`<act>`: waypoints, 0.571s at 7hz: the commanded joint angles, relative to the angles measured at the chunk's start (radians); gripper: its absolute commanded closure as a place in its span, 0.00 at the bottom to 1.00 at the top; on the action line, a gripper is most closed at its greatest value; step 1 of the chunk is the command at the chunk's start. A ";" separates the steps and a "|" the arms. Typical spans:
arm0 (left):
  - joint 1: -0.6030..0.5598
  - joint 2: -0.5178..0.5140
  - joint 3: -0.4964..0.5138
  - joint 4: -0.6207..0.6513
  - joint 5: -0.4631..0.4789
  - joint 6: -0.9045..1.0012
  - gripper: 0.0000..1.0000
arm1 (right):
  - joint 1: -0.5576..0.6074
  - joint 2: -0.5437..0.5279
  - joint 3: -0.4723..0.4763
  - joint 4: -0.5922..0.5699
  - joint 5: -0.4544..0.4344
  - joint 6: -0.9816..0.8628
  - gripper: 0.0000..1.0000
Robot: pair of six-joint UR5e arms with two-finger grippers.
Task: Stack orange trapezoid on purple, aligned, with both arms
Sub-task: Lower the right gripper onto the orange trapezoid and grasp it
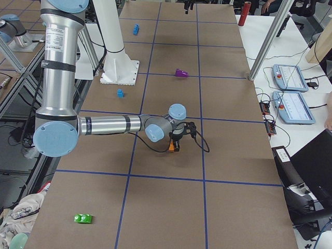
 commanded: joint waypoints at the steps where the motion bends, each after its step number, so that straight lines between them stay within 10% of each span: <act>1: 0.002 -0.002 -0.001 0.000 0.000 0.000 0.00 | -0.011 -0.004 0.000 -0.001 -0.003 -0.002 0.50; 3: 0.002 -0.002 -0.001 0.000 -0.001 -0.002 0.00 | -0.009 -0.004 0.000 -0.003 -0.005 -0.003 1.00; 4: 0.002 0.000 -0.001 0.000 0.000 -0.002 0.00 | -0.009 -0.004 0.006 -0.001 -0.005 -0.011 1.00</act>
